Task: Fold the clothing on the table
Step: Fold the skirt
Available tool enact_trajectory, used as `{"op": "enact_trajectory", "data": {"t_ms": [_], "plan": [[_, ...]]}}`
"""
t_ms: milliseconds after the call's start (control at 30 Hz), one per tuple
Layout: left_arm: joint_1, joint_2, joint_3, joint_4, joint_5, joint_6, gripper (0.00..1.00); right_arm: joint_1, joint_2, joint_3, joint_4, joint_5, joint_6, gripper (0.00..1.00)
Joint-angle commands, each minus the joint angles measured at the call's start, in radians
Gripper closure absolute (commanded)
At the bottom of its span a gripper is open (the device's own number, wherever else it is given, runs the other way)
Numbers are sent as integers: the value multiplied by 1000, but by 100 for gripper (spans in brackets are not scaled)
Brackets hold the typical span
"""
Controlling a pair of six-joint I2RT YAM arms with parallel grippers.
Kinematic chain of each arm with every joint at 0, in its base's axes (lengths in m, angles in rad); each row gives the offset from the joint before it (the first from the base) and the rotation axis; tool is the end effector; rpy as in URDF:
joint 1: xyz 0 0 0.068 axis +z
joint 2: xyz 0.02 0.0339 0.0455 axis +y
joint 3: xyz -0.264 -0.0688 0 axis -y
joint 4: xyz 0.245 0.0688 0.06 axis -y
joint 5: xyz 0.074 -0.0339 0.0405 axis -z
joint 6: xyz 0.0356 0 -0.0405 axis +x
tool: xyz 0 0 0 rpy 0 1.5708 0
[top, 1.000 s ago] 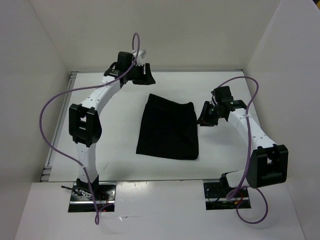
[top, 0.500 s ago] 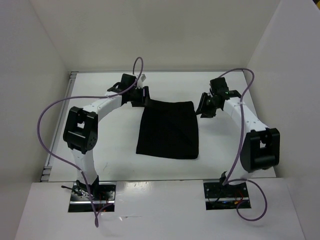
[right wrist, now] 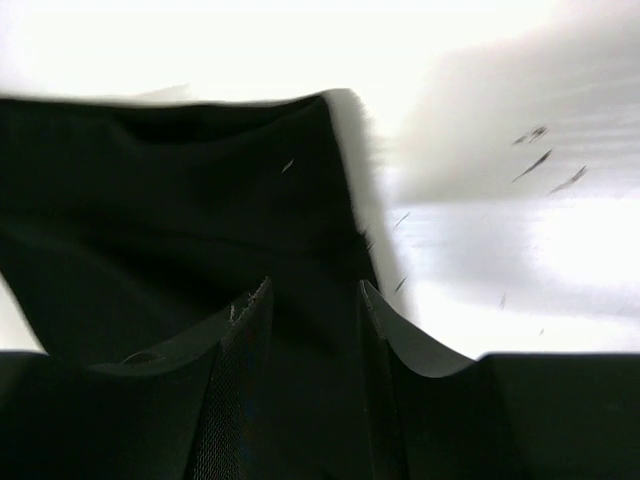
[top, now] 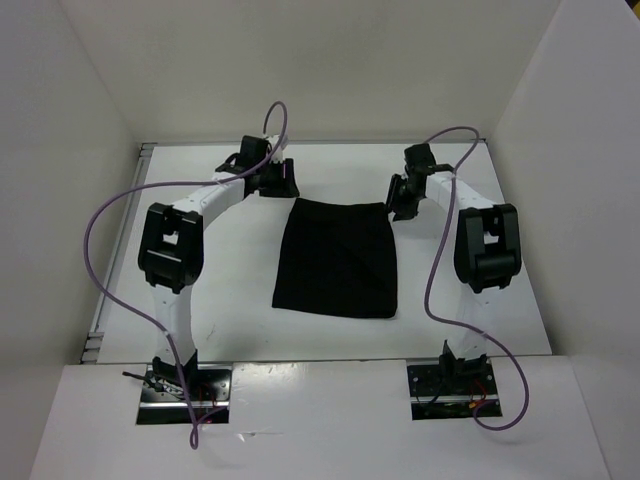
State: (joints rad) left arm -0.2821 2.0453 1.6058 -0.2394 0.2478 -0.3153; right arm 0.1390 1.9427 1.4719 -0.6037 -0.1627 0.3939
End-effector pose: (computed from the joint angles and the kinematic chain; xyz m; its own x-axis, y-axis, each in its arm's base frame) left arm 0.4512 -0.1399 0.2302 -0.7139 -0.1061 -0.6921 0.2438 0.8889 -0.3878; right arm 0.4087 0.0630 0.2058 -0.8860 0.2585 -0.3850 0.1374 0.9393 0.3143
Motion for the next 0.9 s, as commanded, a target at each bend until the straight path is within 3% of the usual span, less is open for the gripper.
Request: {"op": "enact_trajectory", "data": {"t_ms": [0, 167, 500, 733, 867], "plan": [[4, 58, 66, 3, 22, 62, 37, -35, 39, 59, 50, 25, -17, 56], [37, 118, 86, 18, 137, 74, 35, -55, 70, 59, 88, 15, -17, 56], [57, 187, 95, 28, 177, 74, 35, -82, 136, 122, 107, -64, 2, 56], [57, 248, 105, 58, 290, 35, 43, -82, 156, 131, 107, -83, 2, 56], [66, 283, 126, 68, 304, 10, 56, -82, 156, 122, 107, -83, 2, 56]]}}
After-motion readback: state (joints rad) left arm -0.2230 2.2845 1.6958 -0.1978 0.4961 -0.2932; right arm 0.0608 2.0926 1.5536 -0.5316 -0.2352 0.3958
